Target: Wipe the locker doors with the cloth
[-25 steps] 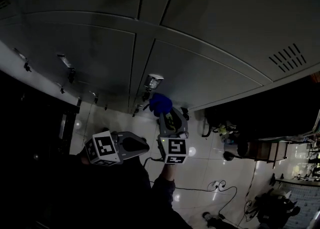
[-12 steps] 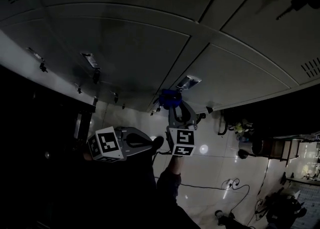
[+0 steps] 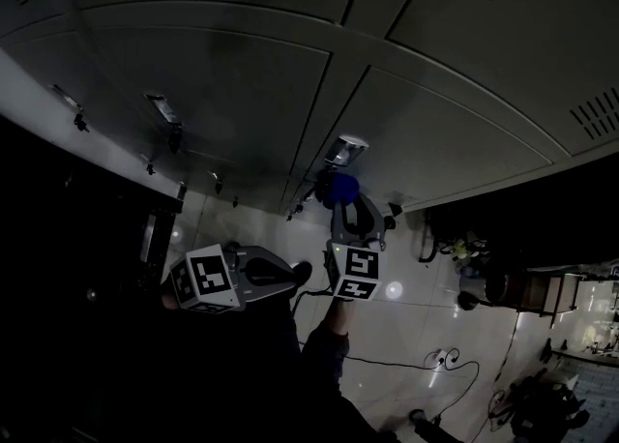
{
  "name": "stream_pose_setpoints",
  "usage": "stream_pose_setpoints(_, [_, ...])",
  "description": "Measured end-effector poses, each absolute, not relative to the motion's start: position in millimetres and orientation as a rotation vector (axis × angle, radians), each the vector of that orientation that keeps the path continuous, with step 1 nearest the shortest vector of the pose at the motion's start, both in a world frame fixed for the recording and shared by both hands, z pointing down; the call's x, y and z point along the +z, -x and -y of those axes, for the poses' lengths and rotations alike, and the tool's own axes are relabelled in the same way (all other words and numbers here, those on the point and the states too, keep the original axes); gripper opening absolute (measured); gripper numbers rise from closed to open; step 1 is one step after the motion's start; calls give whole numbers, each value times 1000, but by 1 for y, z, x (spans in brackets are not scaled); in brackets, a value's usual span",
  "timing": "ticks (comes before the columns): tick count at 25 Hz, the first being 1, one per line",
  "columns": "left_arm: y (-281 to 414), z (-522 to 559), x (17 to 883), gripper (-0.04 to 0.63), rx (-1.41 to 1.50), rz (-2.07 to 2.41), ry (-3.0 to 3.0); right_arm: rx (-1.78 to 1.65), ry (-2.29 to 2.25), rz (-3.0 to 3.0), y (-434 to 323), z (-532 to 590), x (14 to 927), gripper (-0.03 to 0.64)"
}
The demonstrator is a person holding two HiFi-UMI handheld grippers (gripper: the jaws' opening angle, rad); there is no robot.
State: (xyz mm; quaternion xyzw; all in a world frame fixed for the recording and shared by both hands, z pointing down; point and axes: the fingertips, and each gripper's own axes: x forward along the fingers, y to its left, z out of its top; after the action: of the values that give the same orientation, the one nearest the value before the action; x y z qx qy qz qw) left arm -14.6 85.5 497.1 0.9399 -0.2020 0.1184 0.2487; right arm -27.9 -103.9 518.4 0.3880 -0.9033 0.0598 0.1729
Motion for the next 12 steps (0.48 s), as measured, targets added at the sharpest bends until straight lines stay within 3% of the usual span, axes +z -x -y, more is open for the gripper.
stream_pose_setpoints(12, [-67,-54,499,0,321,563,-2535,181,-1075,2593,-46,131,521,112])
